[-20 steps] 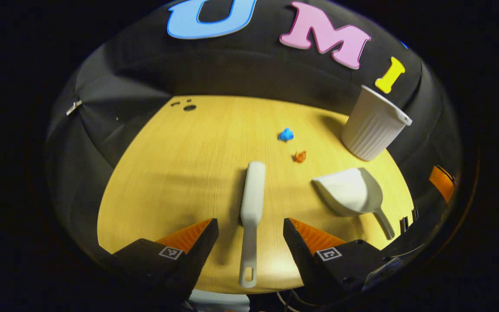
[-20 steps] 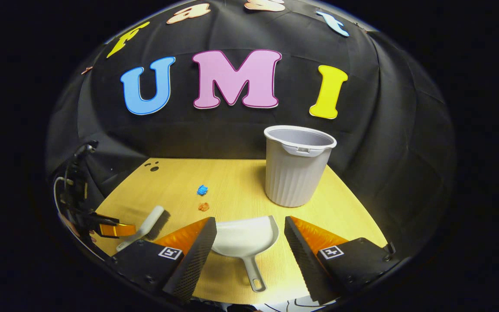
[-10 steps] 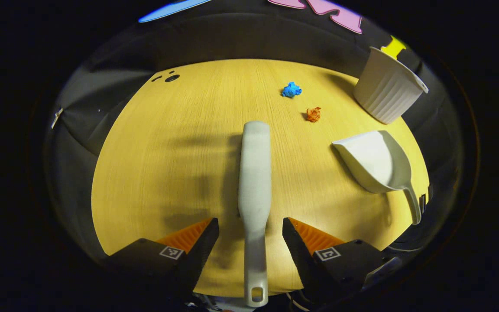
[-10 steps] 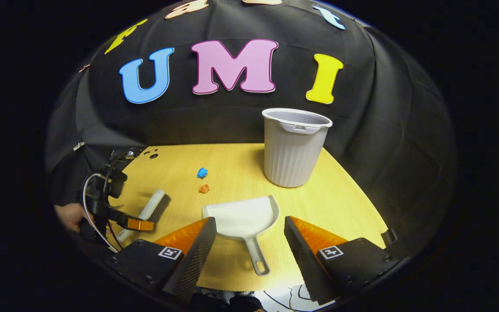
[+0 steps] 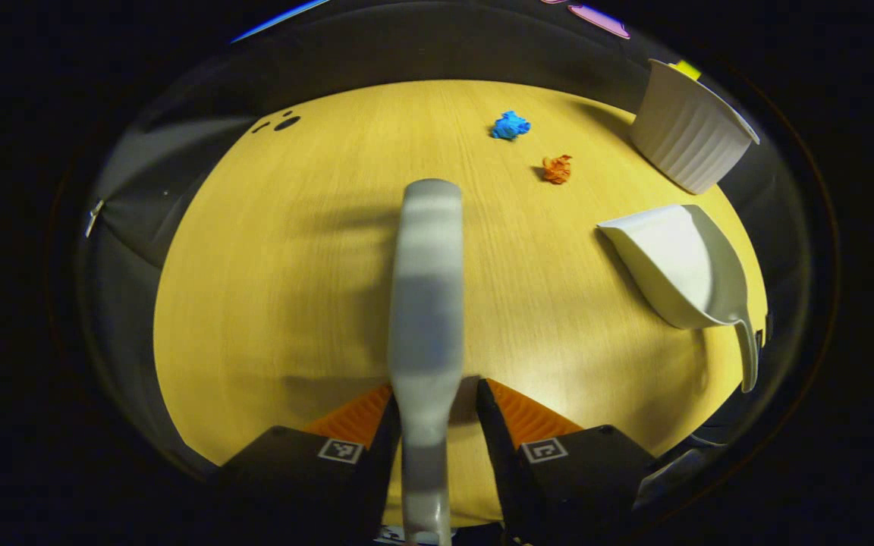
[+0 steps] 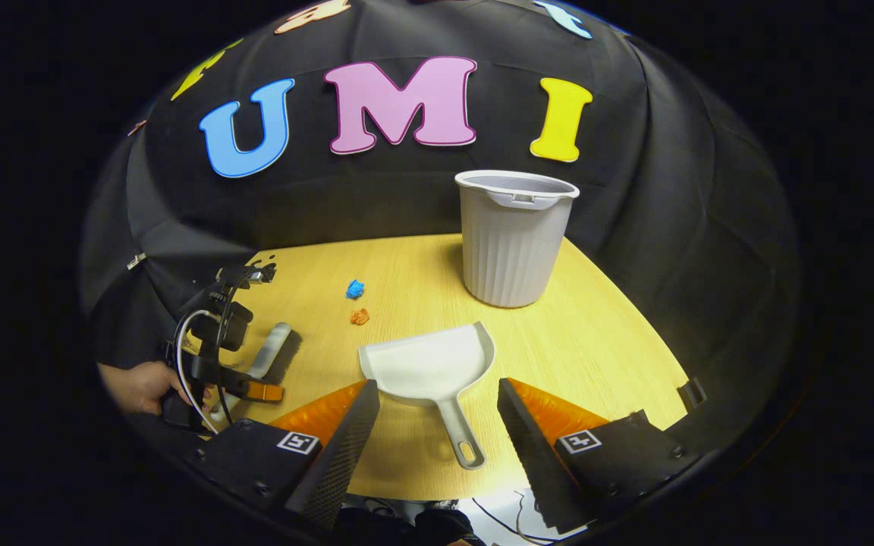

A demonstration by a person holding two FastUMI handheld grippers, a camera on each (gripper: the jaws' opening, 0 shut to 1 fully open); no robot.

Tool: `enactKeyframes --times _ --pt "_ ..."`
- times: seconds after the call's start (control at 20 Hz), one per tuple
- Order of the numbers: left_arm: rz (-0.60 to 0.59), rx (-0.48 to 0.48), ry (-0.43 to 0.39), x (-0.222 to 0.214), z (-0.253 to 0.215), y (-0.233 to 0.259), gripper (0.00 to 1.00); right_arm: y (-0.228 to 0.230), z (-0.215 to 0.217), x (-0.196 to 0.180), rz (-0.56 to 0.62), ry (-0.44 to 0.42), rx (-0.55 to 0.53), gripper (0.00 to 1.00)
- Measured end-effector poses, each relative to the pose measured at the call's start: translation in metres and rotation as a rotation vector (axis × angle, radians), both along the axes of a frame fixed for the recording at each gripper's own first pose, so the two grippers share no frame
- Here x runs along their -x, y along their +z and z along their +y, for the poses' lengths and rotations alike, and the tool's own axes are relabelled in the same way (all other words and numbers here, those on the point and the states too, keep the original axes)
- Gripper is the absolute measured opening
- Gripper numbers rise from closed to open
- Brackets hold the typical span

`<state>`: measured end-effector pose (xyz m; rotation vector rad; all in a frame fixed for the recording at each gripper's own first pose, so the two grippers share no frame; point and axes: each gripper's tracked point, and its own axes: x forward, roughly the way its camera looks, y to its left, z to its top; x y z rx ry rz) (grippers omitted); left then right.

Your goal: Pick up the small broom and dustpan from the desktop, sweep the trash into the dustpan with the broom, and then empty the trash into the garbage bin.

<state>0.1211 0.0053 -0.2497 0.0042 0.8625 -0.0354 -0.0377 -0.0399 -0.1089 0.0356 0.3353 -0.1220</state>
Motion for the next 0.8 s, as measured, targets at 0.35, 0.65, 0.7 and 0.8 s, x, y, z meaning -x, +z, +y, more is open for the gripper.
enactKeyframes --times 0.35,0.65,0.7,0.8 --pt "-0.014 0.030 0.071 -0.002 0.001 0.002 0.30 -0.014 -0.004 -0.004 0.047 0.006 -0.023 0.98" --pt "-0.083 0.035 0.074 0.005 0.007 0.011 0.25 -0.041 -0.007 -0.014 0.149 0.006 -0.023 0.99" --pt "-0.093 0.037 0.068 0.008 0.007 0.014 0.25 -0.045 -0.006 -0.016 0.167 0.009 -0.028 0.99" --pt "-0.130 0.020 0.054 0.014 0.011 0.027 0.25 -0.056 -0.006 -0.023 0.201 0.013 -0.029 0.99"
